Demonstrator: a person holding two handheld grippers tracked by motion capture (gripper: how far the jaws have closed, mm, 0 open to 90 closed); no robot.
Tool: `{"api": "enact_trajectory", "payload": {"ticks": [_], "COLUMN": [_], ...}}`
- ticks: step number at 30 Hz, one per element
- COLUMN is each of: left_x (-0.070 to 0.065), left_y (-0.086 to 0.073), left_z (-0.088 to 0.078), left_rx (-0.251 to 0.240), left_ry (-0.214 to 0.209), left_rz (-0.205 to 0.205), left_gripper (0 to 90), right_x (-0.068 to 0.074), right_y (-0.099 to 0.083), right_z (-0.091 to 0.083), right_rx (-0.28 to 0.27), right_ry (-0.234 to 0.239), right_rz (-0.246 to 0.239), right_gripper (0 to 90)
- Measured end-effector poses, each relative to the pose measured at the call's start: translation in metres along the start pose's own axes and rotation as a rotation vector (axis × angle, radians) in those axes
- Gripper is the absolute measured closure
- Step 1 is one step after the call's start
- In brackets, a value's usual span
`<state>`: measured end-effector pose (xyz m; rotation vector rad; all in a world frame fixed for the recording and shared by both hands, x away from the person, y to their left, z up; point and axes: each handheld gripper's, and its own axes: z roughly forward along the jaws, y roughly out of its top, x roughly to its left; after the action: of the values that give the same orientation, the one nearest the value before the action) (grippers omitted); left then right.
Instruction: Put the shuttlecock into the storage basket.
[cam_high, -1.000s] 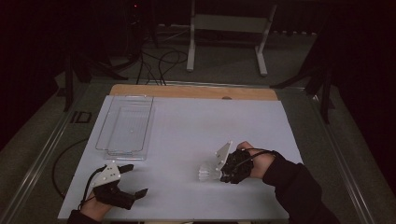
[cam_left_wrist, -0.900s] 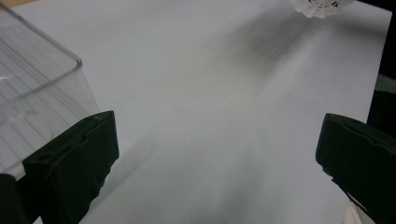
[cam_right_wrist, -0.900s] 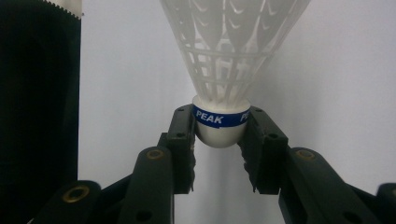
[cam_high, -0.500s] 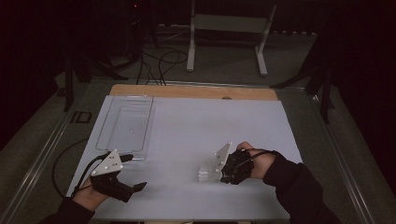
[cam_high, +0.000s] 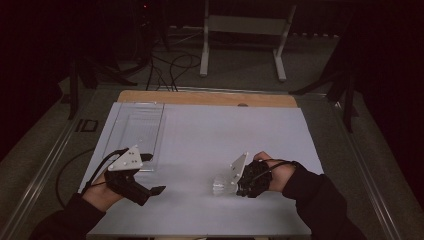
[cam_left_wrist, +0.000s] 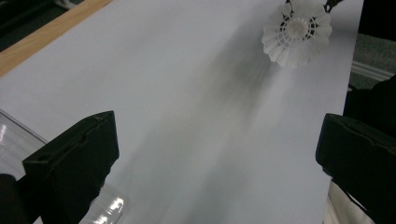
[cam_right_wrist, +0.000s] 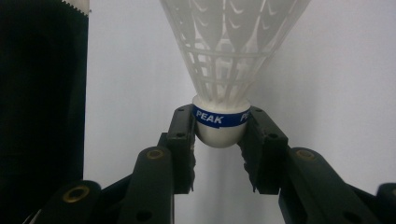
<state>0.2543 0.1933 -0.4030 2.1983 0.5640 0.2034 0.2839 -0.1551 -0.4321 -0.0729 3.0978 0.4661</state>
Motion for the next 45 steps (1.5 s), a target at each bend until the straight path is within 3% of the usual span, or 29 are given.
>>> {"api": "enact_trajectory", "payload": {"ticks": [10,22,30,35,45], "left_x": [0.006,0.009,0.007,0.005,0.001], "left_y": [0.031,0.058,0.069,0.081,0.093], "left_z": [0.0,0.016,0.027,0.04,0.067], "left_rx": [0.036,0.102,0.152,0.209,0.307], "left_ry": [0.007,0.011,-0.022,-0.037,-0.099], "left_rz": [0.015,0.022,0.038,0.061,0.062], "left_gripper": [0.0,0.0,0.0,0.0,0.0], "right_x": [0.002,0.003,0.005,0.005,0.009], "right_y": [-0.002,0.003,0.006,0.009,0.012], "right_z": [-0.001,0.002,0.002,0.003,0.002], "right_rx": [-0.003,-0.005,-0.014,-0.018,-0.027], "right_ry": [-0.002,0.006,0.006,0.011,0.014], "right_rz": [0.0,-0.005,-0.022,-0.034,-0.036], "right_gripper": [66.0,66.0,66.0,66.0,66.0]}}
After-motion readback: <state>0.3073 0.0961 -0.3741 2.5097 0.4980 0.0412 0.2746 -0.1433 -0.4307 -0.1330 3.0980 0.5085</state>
